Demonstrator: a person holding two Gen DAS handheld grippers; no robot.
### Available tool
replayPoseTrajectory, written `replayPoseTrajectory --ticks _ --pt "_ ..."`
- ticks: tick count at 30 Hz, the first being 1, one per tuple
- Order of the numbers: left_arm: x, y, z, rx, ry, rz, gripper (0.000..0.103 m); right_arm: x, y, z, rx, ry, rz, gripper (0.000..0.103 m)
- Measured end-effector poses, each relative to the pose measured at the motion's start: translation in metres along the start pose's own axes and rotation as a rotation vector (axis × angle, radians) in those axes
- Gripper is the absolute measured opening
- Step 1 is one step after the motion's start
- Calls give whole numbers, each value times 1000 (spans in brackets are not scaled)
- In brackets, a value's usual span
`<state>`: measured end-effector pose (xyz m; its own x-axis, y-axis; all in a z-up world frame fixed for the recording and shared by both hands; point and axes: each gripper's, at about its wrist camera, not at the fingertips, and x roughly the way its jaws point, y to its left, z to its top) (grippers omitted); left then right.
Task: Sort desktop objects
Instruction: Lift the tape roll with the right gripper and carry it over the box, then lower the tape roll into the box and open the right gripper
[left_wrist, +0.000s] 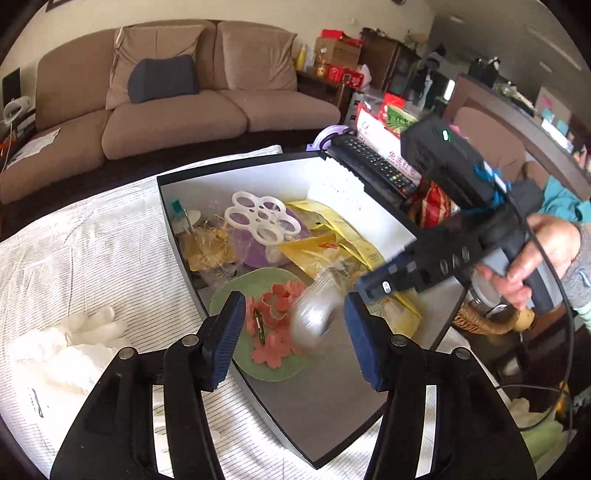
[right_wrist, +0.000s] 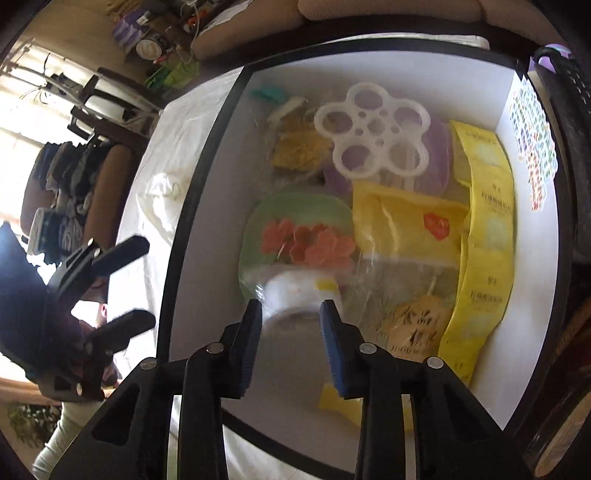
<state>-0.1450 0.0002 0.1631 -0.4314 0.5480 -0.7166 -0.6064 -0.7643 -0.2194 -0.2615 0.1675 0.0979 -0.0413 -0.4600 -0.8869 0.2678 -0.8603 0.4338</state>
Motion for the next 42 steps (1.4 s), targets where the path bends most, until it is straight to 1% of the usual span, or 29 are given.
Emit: replayPoseTrajectory --ticks 2,3,6,7,8,10,11,12,13,14,16,18,20,21,22,23,24,25,27,30,32,36,39,41,42 --pt "1 0 4 -3 7 6 53 5 -3 -13 10 36 -16 33" --pt "2 -1 5 -3 8 16 53 3 -6 -16 15 30 -15 33" --pt "2 5 9 -17 7 28 53 -16 -10 -13 9 -77 -22 35" --pt "2 8 10 -25 4 33 53 -21 -5 -10 -21 -111 -35 35" --pt "2 12 12 -35 -1 44 53 -23 3 -8 -84 -139 -61 36" --pt "-1 22 12 -56 -8 41 53 -18 23 -5 -252 -174 -134 43" --pt "-3 27 12 -68 -11 31 53 -11 33 -5 -344 -177 -155 52" --pt "-5 31 10 -79 -14 25 53 -4 42 -6 -421 -169 -163 59" --pt "-6 35 10 -87 -16 16 53 3 49 -6 -477 -161 -156 59" --pt "-7 37 9 -89 -16 2 54 9 53 -7 -531 -152 -147 58" --pt "-6 40 7 -90 -6 -15 54 24 64 -7 -632 -129 -170 58" --pt "-4 42 7 -104 6 -31 56 40 69 -5 -690 -91 -194 58" --pt "-2 44 6 -125 12 -60 59 54 74 -3 -725 -48 -211 58" --pt "-1 44 5 -133 14 -69 61 59 75 -3 -736 -33 -216 56" --pt "-1 44 4 -137 12 -74 64 63 74 -2 -737 -19 -207 51" --pt "0 43 2 -139 8 -74 65 65 73 -1 -737 -6 -185 40" --pt "0 44 1 -138 6 -75 65 67 72 -1 -743 5 -171 37" --pt "-1 44 -1 -140 3 -76 65 68 72 -1 -757 12 -171 37" --pt "-1 47 -3 -155 2 -81 65 69 74 -2 -787 34 -177 37" --pt "-1 51 -5 -176 -11 -89 65 71 79 -1 -825 73 -183 32" --pt "-3 53 -5 -192 -22 -88 65 67 84 -1 -853 65 -200 29" --pt "-11 63 -7 -228 -46 -113 66 32 91 -7 -853 16 -135 29" --pt "-15 69 -6 -244 -65 -111 67 10 95 -23 -871 45 -68 29" --pt "-15 72 -6 -255 -70 -110 67 9 91 -27 -853 78 -33 29" --pt "-14 72 -6 -262 -72 -109 67 14 91 -29 -846 93 -34 28"
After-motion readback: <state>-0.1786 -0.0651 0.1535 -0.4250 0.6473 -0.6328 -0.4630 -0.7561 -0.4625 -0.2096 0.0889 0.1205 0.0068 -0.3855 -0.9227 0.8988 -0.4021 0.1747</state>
